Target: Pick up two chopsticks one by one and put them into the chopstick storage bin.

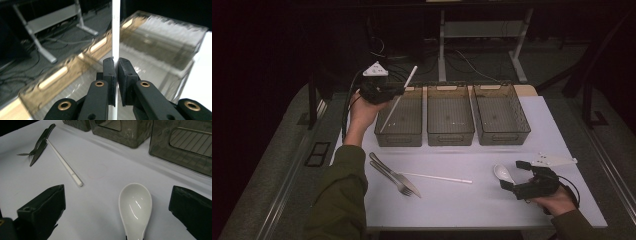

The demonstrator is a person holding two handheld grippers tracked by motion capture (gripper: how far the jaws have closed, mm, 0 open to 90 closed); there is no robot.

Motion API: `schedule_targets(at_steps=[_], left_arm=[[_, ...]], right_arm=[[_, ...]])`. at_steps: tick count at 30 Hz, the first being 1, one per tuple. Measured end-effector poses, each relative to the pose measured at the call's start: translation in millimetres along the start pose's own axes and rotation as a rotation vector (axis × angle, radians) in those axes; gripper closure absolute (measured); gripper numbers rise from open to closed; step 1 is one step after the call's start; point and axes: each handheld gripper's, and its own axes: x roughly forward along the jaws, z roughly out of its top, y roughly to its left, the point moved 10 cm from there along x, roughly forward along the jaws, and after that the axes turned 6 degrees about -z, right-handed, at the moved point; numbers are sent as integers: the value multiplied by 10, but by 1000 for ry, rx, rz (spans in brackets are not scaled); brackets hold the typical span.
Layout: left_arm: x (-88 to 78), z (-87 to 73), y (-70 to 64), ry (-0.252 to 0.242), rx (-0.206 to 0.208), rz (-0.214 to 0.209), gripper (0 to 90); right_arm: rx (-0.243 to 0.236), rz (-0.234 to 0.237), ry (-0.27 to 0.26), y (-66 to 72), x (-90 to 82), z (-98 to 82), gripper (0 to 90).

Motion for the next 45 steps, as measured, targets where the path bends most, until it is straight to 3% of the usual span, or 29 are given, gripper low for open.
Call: schedule_targets(at_steps=[7,12,16,21,29,36,45], left_arm=[[100,-347,122,49,-72,11,841],[167,-486,154,58,-101,7,841],[233,-508,160,51,-117,9,840],[380,-549,191,80,-142,31,839],[602,-637,209,155,-161,62,836],[648,-669,236,182,-174,96,829],[590,-621,194,163,-169,85,848]], right_arm=[[2,-1,1,-2,3,-1,7],[4,-2,3,-5,4,-2,7],[6,-3,5,-7,6,-5,7],[1,-2,2,-5,3,-4,7],[5,5,-3,-6,-8,0,7],[5,4,-4,-6,-15,2,7],[4,3,-4,-4,-11,1,7]])
